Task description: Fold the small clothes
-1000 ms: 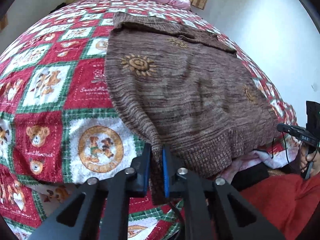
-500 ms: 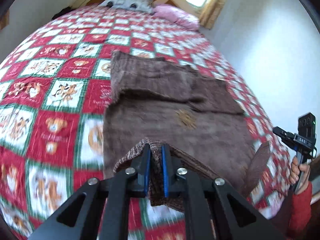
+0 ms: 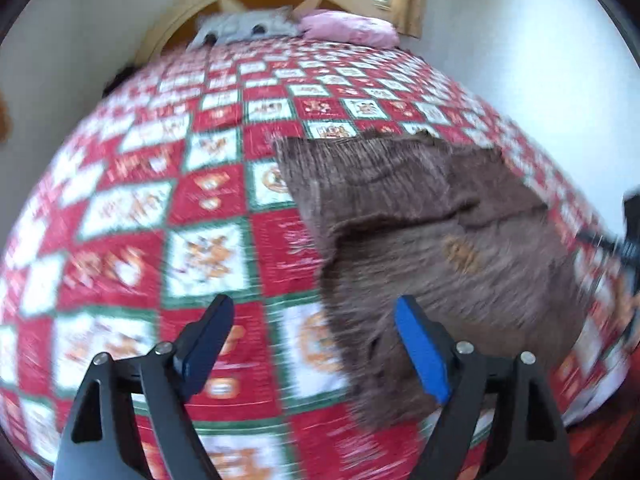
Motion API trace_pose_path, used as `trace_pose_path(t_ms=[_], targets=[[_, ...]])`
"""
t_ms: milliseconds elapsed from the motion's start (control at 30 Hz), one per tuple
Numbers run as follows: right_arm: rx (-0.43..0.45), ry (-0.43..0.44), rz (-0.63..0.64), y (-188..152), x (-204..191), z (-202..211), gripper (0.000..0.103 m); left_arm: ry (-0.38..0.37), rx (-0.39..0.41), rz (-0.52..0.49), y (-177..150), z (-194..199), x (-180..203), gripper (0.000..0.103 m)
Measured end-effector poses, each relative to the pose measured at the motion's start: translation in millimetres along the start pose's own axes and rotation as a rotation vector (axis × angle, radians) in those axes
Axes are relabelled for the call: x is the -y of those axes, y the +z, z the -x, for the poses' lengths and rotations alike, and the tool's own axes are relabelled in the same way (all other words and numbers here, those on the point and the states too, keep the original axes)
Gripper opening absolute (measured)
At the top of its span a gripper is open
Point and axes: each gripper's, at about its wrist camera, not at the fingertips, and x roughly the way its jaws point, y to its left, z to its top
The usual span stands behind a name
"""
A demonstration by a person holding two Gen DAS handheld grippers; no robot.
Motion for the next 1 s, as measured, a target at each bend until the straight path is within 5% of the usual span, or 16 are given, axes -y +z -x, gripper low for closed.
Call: trace_pose_path(t_ms=[67, 133, 167, 200, 300, 467, 567, 633, 667, 733, 833, 900, 1000], targets=[[-0.012, 0.007, 0.032, -5, -10, 0, 0.009, 0.010, -0.017, -0.082, -7, 2, 0, 0.085], [-0.023, 0.020, 0.052, -10, -19, -5, 0.037, 0.003, -0.061, -0.161, -15, -5, 6, 0.085], [-0.021, 0.019, 0.062, -12, -22, -5, 0.067, -0.007, -0.089, -0.185, -19, -10, 8, 0.085], [-0.012, 0.009, 0.085, -14, -26, -6, 0.072, -0.034, -0.121, -0.190, -22, -16, 12, 0.085], [-0.023, -0.036, 0.167, -19, -37, -9, 0.072, -0.140, -0.154, -0.151, -27, -22, 25, 0.085], [-0.062, -0.180, 0.289, -19, -38, -25, 0.072, -0.209, -0.134, -0.134, -18, -38, 61, 0.083], [-0.106, -0.207, 0.367, -24, -41, -36, 0.072, -0.196, -0.217, -0.132, -11, -58, 79, 0.052], [-0.134, -0.221, 0.409, -31, -44, -46, 0.072, -0.207, -0.250, -0.094, -6, -63, 82, 0.051], [-0.146, -0.236, 0.428, -34, -46, -51, 0.067, -0.220, -0.244, -0.070, -1, -63, 83, 0.051], [-0.197, -0.298, 0.475, -41, -48, -67, 0.040, -0.272, -0.234, -0.021, 10, -61, 82, 0.051], [-0.204, -0.268, 0.515, -43, -56, -60, 0.011, -0.310, -0.178, 0.002, 29, -47, 79, 0.061], [-0.177, -0.251, 0.478, -38, -51, -50, 0.010, -0.276, -0.106, -0.032, 41, -33, 74, 0.082], [-0.093, -0.304, 0.311, -20, -19, -35, 0.010, -0.241, -0.027, -0.058, 53, -17, 58, 0.091]])
